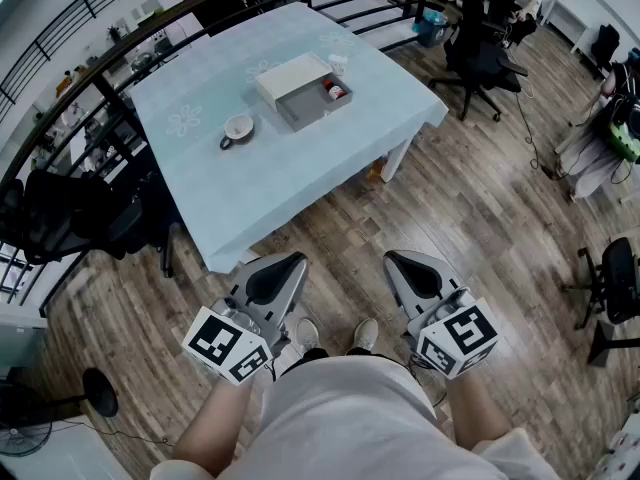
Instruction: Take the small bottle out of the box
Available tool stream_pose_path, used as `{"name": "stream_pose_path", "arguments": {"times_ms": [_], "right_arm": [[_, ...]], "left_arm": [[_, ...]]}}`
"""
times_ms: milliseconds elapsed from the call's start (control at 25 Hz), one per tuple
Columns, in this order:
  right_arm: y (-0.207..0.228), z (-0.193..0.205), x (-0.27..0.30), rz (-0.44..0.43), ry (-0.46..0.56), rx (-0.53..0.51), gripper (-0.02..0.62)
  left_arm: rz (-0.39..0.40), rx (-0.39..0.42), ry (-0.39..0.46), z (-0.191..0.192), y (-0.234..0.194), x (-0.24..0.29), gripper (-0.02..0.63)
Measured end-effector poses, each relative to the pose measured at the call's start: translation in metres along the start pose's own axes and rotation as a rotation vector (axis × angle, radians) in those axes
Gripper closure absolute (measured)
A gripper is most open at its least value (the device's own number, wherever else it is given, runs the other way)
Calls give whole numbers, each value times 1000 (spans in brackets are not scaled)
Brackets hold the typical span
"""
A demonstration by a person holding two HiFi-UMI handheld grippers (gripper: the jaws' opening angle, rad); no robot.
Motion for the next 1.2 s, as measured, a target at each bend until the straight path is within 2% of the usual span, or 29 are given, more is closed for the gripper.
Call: {"name": "stream_pose_path", "arguments": {"times_ms": [520, 720, 1200], "right_arm": [[9, 12, 6, 15, -2, 49, 574], [28, 13, -8, 29, 4, 55, 573], [85, 29, -50, 33, 14, 75, 573]], "left_arm": [[6, -7, -36, 10, -2, 7, 578], [4, -24, -23, 7, 10, 19, 578], [-10, -5, -35, 14, 52, 71, 578]]}}
Point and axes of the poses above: the fingertips, and each gripper's own axes: x forward along the fingers, y to its right, z out of its underside, the point moved 2 cm from there along -x, backward along the fingers, and after that the axes turned 7 degrees about -x, right-handed, at the moved point
